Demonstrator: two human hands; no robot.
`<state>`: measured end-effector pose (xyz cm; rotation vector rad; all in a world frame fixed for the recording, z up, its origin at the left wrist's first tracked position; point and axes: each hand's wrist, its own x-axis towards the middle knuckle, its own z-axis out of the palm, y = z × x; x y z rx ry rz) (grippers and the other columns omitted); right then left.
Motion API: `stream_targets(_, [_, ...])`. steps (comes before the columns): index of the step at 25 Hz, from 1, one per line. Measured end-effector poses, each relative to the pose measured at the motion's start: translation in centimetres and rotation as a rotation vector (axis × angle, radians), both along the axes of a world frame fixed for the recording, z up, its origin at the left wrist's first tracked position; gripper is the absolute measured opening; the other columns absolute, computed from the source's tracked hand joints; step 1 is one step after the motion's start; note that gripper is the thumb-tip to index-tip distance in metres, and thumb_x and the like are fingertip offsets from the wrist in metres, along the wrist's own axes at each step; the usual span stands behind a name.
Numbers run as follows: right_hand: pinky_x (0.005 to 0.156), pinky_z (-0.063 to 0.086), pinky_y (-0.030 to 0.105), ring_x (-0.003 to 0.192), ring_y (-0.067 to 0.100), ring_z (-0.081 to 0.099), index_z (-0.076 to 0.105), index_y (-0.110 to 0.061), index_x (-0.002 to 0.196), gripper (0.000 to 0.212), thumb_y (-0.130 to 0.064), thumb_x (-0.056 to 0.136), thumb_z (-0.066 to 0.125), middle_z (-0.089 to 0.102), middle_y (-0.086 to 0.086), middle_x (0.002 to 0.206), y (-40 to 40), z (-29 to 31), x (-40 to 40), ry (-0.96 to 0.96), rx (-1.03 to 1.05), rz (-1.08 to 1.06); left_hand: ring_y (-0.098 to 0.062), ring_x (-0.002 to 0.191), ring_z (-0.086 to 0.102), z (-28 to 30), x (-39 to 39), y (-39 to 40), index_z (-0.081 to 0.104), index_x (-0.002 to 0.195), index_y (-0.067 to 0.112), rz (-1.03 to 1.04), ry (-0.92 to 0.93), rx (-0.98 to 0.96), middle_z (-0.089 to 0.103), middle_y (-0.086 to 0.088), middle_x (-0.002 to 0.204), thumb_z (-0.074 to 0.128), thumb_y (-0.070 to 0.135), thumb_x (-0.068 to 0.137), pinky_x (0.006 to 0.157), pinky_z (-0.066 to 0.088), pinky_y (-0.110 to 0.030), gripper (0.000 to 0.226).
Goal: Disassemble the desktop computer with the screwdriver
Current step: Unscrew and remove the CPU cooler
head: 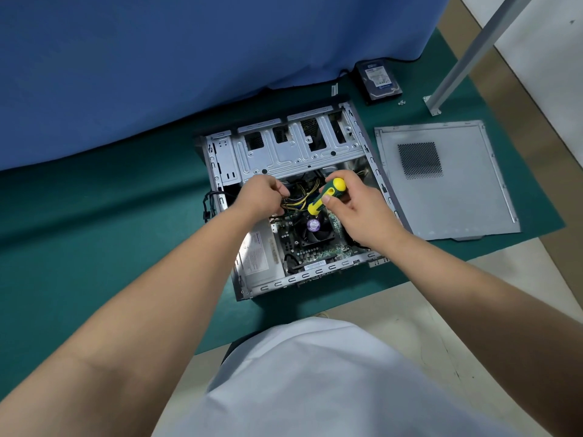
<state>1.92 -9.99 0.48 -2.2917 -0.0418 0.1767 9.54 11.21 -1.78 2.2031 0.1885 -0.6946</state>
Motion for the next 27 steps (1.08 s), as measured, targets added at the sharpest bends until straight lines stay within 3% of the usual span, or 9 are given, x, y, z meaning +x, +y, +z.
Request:
stream_targets(3, [0.062, 0.054, 0.043, 0.057, 0.018, 0.057, 0.049, -0.031, 0.128, 0.027, -0.037, 0.102, 0.056, 0.068, 0.006, 0.083, 0.2, 0.0, 0.1, -0.001, -0.008, -0.012, -0.012, 0.077, 0.067, -0.2, 0.0, 1.7, 0.071, 0.091, 0.025, -0.144, -0.114, 0.133, 0.073, -0.001, 0.104, 0.056, 0.004, 0.101, 0.067, 0.049, -0.018, 0.028])
stream_targets(6, [0.059, 0.05, 0.038, 0.053, 0.012, 0.053, 0.049, -0.029, 0.129, 0.027, -0.034, 0.103, 0.056, 0.067, 0.001, 0.081, 0.4, 0.0, 0.1, -0.007, -0.008, -0.003, -0.017, 0.097, 0.065, -0.8, -0.7, 3.0, 0.076, 0.114, 0.02, -0.241, -0.19, 0.261, 0.073, -0.001, 0.118, 0.05, 0.004, 0.1, 0.085, 0.05, -0.027, 0.033])
stream_targets(9, [0.063, 0.051, 0.039, 0.055, 0.013, 0.054, 0.049, -0.027, 0.13, 0.028, -0.032, 0.104, 0.056, 0.067, 0.002, 0.084, 0.5, -0.1, 0.2, 0.003, -0.007, -0.001, -0.023, 0.109, 0.065, -0.9, -1.1, 3.6, 0.074, 0.124, 0.019, -0.316, -0.214, 0.337, 0.07, -0.004, 0.128, 0.045, -0.002, 0.096, 0.088, 0.053, -0.032, 0.045])
stream_targets(12, [0.062, 0.051, 0.038, 0.057, 0.014, 0.055, 0.049, -0.026, 0.13, 0.028, -0.031, 0.104, 0.056, 0.067, 0.0, 0.084, 0.7, 0.0, 0.2, 0.008, -0.008, -0.002, -0.024, 0.11, 0.065, -1.3, -1.3, 3.7, 0.072, 0.128, 0.02, -0.369, -0.219, 0.372, 0.068, -0.006, 0.13, 0.046, -0.009, 0.093, 0.087, 0.055, -0.032, 0.053])
stream_targets(15, [0.055, 0.043, 0.028, 0.057, 0.006, 0.055, 0.05, -0.026, 0.13, 0.029, -0.03, 0.103, 0.057, 0.062, -0.01, 0.079, 0.7, 0.3, 0.3, 0.008, -0.025, 0.046, -0.025, 0.11, 0.065, -1.7, -1.3, 3.9, 0.071, 0.13, 0.019, -0.412, -0.25, 0.387, 0.068, -0.006, 0.129, 0.048, -0.013, 0.088, 0.085, 0.052, -0.03, 0.057])
stream_targets(17, [0.054, 0.036, 0.019, 0.06, 0.001, 0.055, 0.049, -0.026, 0.132, 0.03, -0.03, 0.103, 0.058, 0.058, -0.015, 0.079, 0.8, 0.6, 0.3, -0.006, -0.072, 0.12, -0.024, 0.114, 0.063, -2.2, -1.5, 4.4, 0.07, 0.129, 0.017, -0.432, -0.305, 0.364, 0.066, -0.005, 0.128, 0.051, -0.013, 0.088, 0.091, 0.05, -0.029, 0.055])
stream_targets(19, [0.057, 0.036, 0.025, 0.061, 0.002, 0.053, 0.047, -0.024, 0.134, 0.033, -0.031, 0.104, 0.057, 0.058, -0.014, 0.086, 1.3, 1.1, 0.6, -0.035, -0.15, 0.208, -0.024, 0.119, 0.059, -2.9, -1.9, 5.1, 0.071, 0.127, 0.016, -0.438, -0.38, 0.327, 0.064, -0.004, 0.129, 0.055, -0.013, 0.09, 0.099, 0.047, -0.03, 0.049])
stream_targets(23, [0.071, 0.039, 0.034, 0.081, 0.013, 0.055, 0.046, -0.022, 0.135, 0.033, -0.025, 0.103, 0.055, 0.062, -0.001, 0.113, 2.5, 3.0, 2.4, 0.018, -0.29, 0.461, -0.029, 0.124, 0.051, -4.1, -3.2, 6.1, 0.073, 0.123, 0.012, -0.416, -0.549, 0.326, 0.064, -0.005, 0.13, 0.062, -0.008, 0.093, 0.11, 0.042, -0.039, 0.038])
stream_targets(27, [0.076, 0.049, 0.039, 0.092, 0.016, 0.056, 0.05, -0.032, 0.115, 0.042, 0.001, 0.09, 0.057, 0.058, -0.01, 0.108, 4.1, 5.6, 5.4, 0.19, -0.538, 0.771, -0.036, 0.129, 0.049, -4.2, -5.1, 6.0, 0.074, 0.12, 0.007, -0.312, -0.645, 0.321, 0.063, -0.012, 0.131, 0.062, -0.008, 0.089, 0.114, 0.038, -0.045, 0.036])
